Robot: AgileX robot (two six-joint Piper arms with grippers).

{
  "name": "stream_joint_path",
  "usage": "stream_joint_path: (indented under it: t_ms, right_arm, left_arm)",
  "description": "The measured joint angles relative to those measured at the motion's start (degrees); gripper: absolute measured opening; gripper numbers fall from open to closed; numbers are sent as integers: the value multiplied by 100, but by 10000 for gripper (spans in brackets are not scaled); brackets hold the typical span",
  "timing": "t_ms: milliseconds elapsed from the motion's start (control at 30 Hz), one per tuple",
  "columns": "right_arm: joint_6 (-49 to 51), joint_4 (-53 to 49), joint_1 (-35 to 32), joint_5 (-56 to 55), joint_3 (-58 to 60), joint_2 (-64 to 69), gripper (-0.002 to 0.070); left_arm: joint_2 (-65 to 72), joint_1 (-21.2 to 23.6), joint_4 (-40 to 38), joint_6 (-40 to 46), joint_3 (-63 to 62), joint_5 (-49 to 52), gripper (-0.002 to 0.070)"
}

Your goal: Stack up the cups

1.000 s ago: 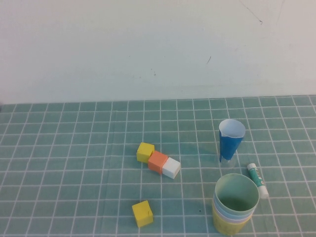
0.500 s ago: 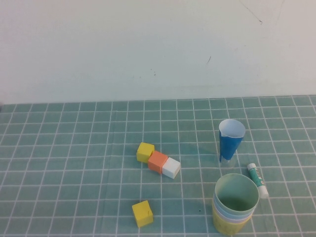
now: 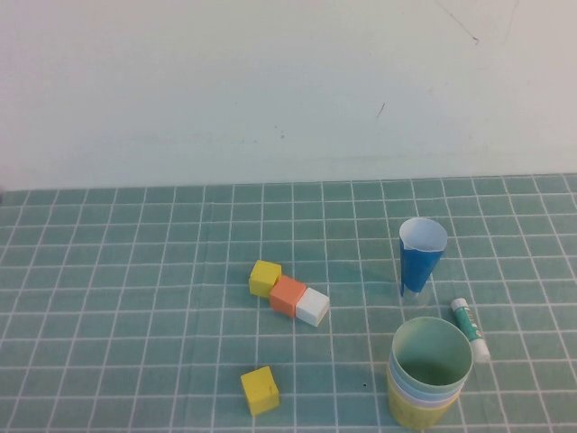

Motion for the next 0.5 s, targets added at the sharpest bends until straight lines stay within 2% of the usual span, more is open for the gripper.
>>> stream_joint_path:
  t_ms: [500]
  right_arm:
    - [0, 0, 0, 0, 0, 0, -1]
  left_arm:
    - [0, 0, 0, 101, 0, 0, -2]
